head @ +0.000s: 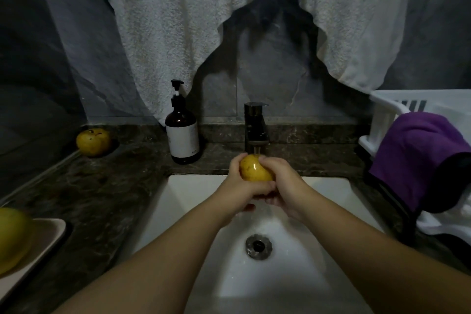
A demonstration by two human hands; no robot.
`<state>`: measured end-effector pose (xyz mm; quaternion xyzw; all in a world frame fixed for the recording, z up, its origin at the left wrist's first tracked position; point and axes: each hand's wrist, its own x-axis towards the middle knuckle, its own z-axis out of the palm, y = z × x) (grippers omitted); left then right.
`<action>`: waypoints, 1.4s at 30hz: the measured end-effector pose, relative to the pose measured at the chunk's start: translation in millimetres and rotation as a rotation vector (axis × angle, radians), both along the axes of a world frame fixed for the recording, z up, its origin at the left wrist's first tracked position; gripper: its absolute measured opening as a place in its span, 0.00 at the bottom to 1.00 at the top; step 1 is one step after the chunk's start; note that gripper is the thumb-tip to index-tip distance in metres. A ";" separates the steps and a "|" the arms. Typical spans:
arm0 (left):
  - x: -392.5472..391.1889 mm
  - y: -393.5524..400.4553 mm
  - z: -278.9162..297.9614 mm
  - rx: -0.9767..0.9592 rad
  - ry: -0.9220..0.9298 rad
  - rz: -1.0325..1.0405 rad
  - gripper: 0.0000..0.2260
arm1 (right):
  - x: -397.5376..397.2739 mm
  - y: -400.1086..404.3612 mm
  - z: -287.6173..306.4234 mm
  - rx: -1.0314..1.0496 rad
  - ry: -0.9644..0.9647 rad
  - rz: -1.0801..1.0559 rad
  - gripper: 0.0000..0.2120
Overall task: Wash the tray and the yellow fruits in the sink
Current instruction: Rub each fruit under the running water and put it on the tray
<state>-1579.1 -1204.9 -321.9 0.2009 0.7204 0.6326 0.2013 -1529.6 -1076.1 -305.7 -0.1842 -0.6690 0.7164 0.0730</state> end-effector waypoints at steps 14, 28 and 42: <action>0.6 6.3 3.2 -0.021 -0.058 0.148 0.23 | 0.9 -7.3 -1.2 0.344 -0.038 0.086 0.21; 5.2 3.3 8.9 0.095 -0.366 0.099 0.33 | -5.8 -12.0 -5.7 0.484 0.077 -0.030 0.17; 2.5 -1.3 6.4 0.095 -0.408 0.068 0.34 | 2.1 -7.5 -8.8 0.473 0.191 0.082 0.12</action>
